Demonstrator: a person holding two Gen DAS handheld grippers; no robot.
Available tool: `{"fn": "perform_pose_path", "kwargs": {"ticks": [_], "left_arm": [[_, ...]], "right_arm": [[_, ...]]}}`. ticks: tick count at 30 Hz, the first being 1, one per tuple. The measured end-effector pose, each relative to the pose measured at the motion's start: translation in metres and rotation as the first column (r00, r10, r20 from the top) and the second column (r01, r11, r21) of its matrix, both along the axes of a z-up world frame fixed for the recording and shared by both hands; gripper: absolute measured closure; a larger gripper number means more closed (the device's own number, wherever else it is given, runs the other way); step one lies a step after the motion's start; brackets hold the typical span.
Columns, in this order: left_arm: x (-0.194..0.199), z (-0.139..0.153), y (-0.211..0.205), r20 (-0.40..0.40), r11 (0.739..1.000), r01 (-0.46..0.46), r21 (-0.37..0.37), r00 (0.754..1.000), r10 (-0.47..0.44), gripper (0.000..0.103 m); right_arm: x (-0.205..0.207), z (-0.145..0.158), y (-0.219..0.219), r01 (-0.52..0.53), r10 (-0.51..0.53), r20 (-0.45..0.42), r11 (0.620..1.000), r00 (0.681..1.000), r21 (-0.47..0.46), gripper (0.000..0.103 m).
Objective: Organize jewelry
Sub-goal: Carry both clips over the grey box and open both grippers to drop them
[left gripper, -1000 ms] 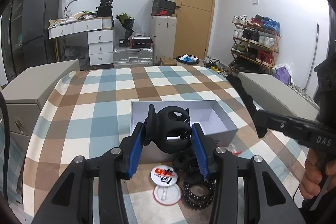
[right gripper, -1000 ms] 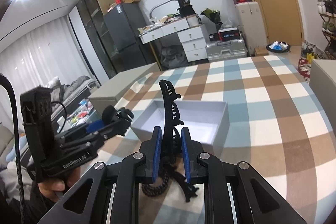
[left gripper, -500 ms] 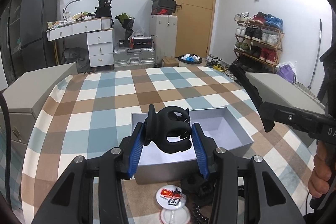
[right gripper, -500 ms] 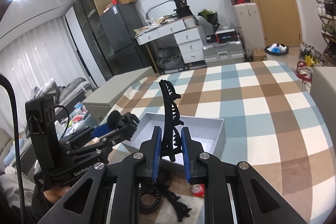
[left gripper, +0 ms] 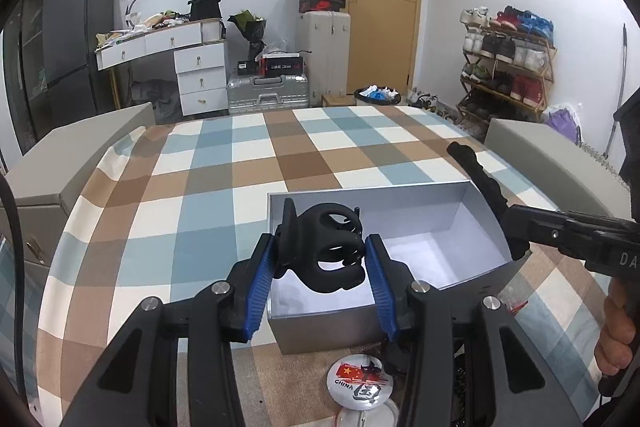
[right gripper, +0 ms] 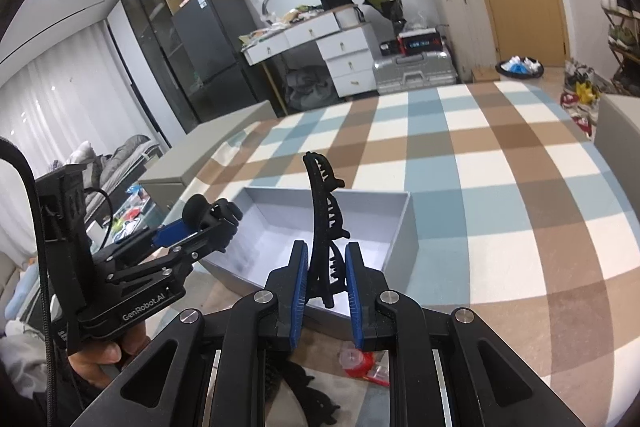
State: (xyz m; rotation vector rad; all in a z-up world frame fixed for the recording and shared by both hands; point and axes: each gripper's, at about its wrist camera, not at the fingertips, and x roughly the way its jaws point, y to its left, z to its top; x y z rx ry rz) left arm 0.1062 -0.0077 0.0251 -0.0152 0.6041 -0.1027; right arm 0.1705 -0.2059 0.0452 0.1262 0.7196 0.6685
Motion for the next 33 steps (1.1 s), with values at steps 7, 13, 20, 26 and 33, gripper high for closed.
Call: {"fn": "perform_pose_path", "kwargs": {"ticks": [7,13,20,26,33], "left_arm": [[0.002,-0.006,-0.007,-0.048,1.0,0.024,0.009,0.999,-0.024,0.063],[-0.003,-0.003,-0.012,-0.074,0.999,0.05,-0.003,0.996,-0.05,0.063],[-0.003,-0.004,-0.013,-0.084,0.998,0.061,-0.011,0.995,-0.061,0.063],[-0.003,-0.002,-0.011,-0.085,0.999,0.051,-0.008,0.995,-0.051,0.063],[-0.004,-0.002,-0.014,-0.076,0.999,0.05,0.006,0.996,-0.05,0.063]], "right_arm": [[0.002,-0.005,0.001,0.004,-0.004,-0.007,1.0,1.0,-0.017,0.085],[0.008,-0.006,-0.002,0.023,-0.023,-0.011,0.999,1.0,-0.024,0.085],[0.009,-0.008,0.001,-0.001,0.001,-0.021,0.999,1.0,-0.034,0.085],[0.008,-0.007,0.005,-0.014,0.013,-0.012,0.998,1.0,-0.054,0.085],[0.006,-0.006,0.005,-0.015,0.015,-0.009,0.999,1.0,-0.05,0.084]]}}
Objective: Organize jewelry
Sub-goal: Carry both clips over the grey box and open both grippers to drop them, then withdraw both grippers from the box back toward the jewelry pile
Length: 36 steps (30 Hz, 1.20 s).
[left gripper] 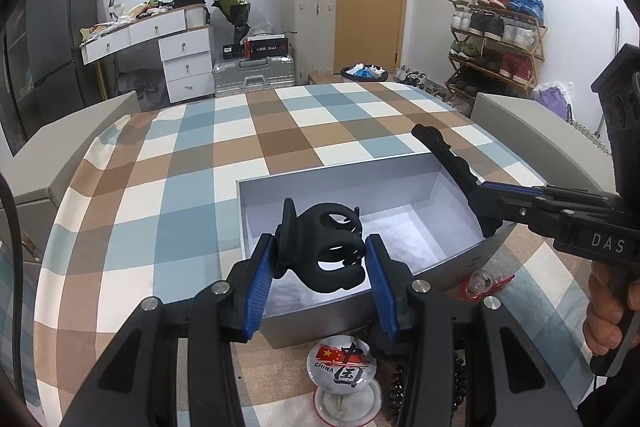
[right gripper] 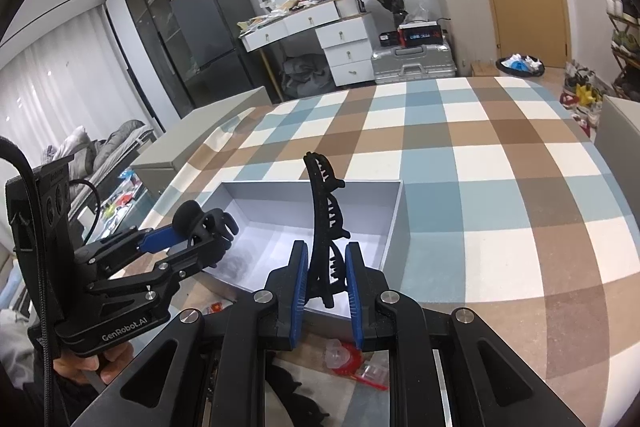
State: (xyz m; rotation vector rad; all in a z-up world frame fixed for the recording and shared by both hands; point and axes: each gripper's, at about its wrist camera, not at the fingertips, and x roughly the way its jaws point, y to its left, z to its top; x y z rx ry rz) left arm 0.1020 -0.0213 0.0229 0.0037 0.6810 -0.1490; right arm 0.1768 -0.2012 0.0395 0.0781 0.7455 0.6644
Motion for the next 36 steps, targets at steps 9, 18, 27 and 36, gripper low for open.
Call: {"fn": "perform_pose_path", "kwargs": {"ticks": [9,18,27,36], "left_arm": [[-0.01,0.013,0.002,0.032,0.999,0.014,-0.04,0.999,-0.012,0.021],[-0.043,0.015,0.018,0.088,0.994,-0.032,-0.107,0.995,0.042,0.001],[-0.056,-0.006,0.01,0.068,1.0,-0.014,-0.02,0.998,0.016,0.001],[-0.063,-0.02,0.013,0.045,1.0,-0.007,-0.008,0.999,0.008,0.001]], "right_arm": [[-0.01,0.009,0.0,-0.024,0.024,0.02,1.0,1.0,-0.001,0.063],[-0.053,0.015,-0.015,-0.052,0.057,0.098,0.997,0.994,-0.057,0.0],[-0.071,-0.013,-0.022,0.002,0.01,0.097,0.993,0.995,-0.122,0.0],[-0.076,-0.029,-0.012,-0.091,0.093,0.007,0.984,0.996,-0.155,0.026]]}}
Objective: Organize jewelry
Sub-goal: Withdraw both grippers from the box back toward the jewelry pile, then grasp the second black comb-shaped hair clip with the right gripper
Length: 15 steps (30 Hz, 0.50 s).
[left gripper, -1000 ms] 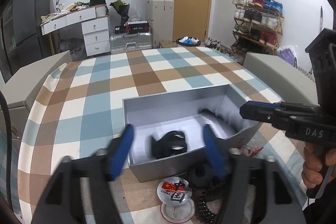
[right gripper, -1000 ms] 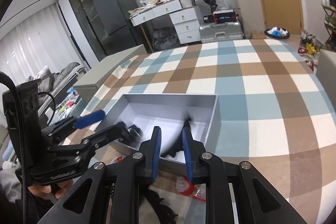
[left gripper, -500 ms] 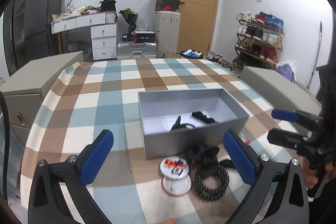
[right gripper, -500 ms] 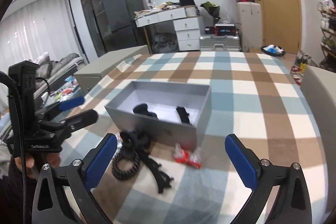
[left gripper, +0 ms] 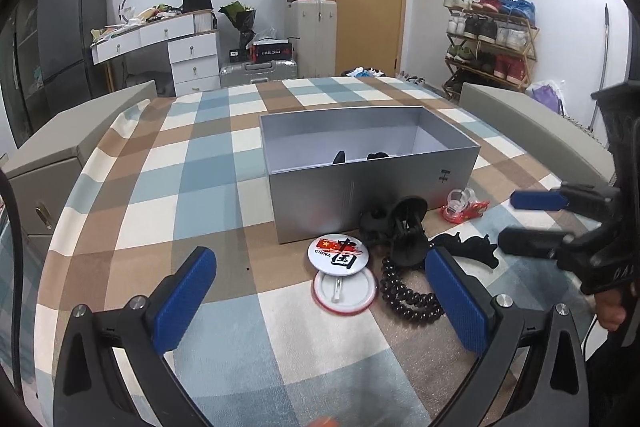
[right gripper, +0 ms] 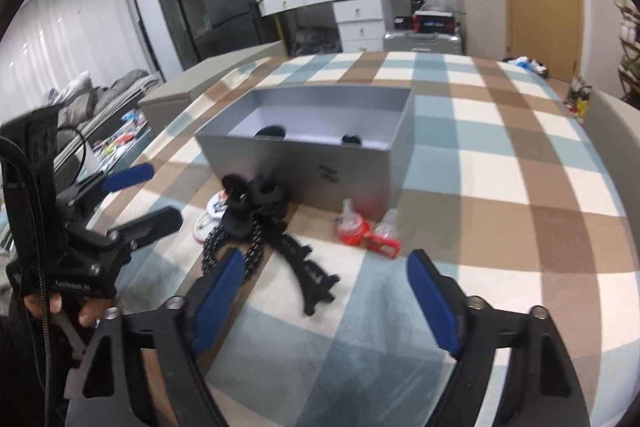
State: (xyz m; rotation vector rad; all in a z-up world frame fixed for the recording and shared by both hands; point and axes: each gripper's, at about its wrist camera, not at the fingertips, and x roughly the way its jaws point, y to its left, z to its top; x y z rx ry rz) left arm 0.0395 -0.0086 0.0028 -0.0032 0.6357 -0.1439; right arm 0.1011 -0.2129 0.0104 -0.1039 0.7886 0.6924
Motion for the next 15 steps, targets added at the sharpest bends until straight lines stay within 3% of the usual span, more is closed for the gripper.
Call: {"fn": "perform_pose_path", "kwargs": {"ticks": [2,5,8,15], "left_arm": [[0.0,0.0,0.001,0.002,1.0,0.001,-0.005,1.0,-0.001,0.001],[0.0,-0.002,0.0,-0.018,1.0,0.008,-0.005,1.0,-0.008,0.001],[0.0,-0.003,-0.002,-0.029,1.0,0.016,-0.003,0.999,-0.017,0.001],[-0.002,-0.005,-0.006,-0.029,1.0,0.026,0.017,0.999,-0.025,0.001]], "right_arm": [[-0.003,-0.004,0.005,-0.03,0.03,-0.008,0.999,1.0,-0.02,0.037],[-0.005,-0.009,0.01,-0.049,0.048,-0.011,0.998,0.999,-0.048,0.042],[-0.007,-0.012,0.014,-0.067,0.067,-0.014,0.996,0.998,-0.066,0.059],[-0.009,-0.017,0.018,-0.059,0.061,0.011,0.992,0.998,-0.114,0.068]]}}
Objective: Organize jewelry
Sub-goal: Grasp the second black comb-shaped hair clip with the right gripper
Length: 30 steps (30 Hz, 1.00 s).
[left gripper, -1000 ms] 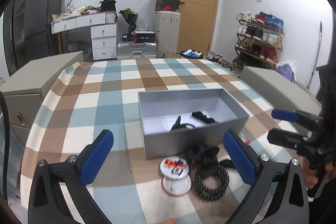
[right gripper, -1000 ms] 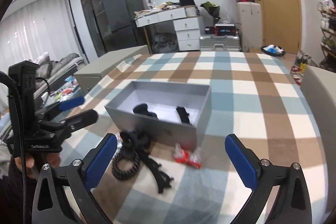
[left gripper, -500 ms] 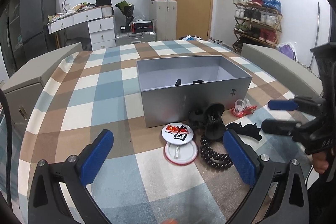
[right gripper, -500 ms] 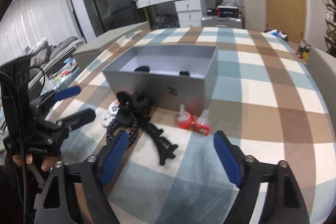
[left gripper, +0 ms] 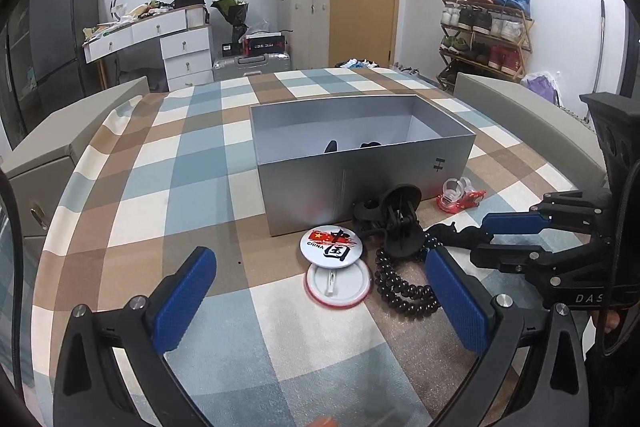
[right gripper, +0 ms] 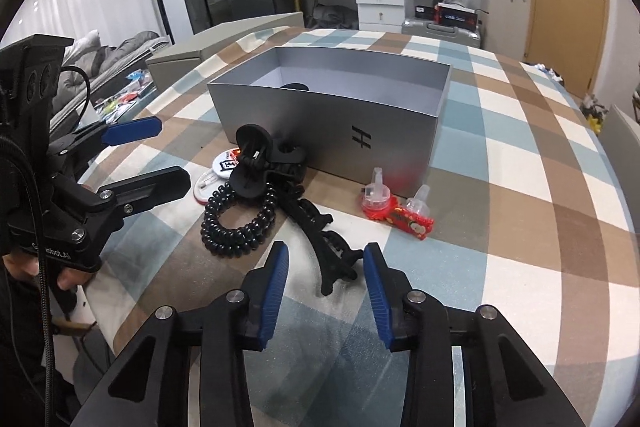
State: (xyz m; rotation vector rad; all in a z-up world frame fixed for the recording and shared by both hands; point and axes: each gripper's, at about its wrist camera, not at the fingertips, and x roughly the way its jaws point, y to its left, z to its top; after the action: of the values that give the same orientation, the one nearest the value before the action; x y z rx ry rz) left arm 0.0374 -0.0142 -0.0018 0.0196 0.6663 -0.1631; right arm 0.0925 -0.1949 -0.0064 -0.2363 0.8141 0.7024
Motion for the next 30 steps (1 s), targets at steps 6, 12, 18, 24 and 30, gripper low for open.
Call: {"fn": "perform_pose_path", "kwargs": {"ticks": [6,12,18,24,30], "left_arm": [[0.0,0.0,-0.001,-0.005,1.0,0.005,0.006,1.0,-0.005,0.001],[0.001,-0.001,0.0,-0.016,1.0,0.016,-0.003,1.0,-0.016,0.001],[0.002,-0.001,0.003,-0.026,1.0,0.013,-0.02,1.0,-0.013,0.001],[0.002,-0.001,0.002,-0.025,1.0,0.013,-0.012,1.0,-0.013,0.001],[0.002,-0.001,0.002,-0.026,1.0,0.012,-0.011,1.0,-0.013,0.001]], "right_arm": [[0.0,-0.003,0.003,0.013,-0.012,0.025,0.998,1.0,-0.053,0.079],[-0.005,0.002,0.001,0.009,-0.005,0.059,0.998,0.998,-0.062,0.08],[-0.01,-0.002,-0.016,0.06,-0.056,0.05,0.995,0.997,-0.085,0.08],[-0.012,-0.001,-0.024,0.059,-0.056,0.042,0.996,0.998,-0.064,0.078],[-0.006,-0.004,-0.006,0.035,-0.03,0.058,0.995,0.998,-0.092,0.059]]}}
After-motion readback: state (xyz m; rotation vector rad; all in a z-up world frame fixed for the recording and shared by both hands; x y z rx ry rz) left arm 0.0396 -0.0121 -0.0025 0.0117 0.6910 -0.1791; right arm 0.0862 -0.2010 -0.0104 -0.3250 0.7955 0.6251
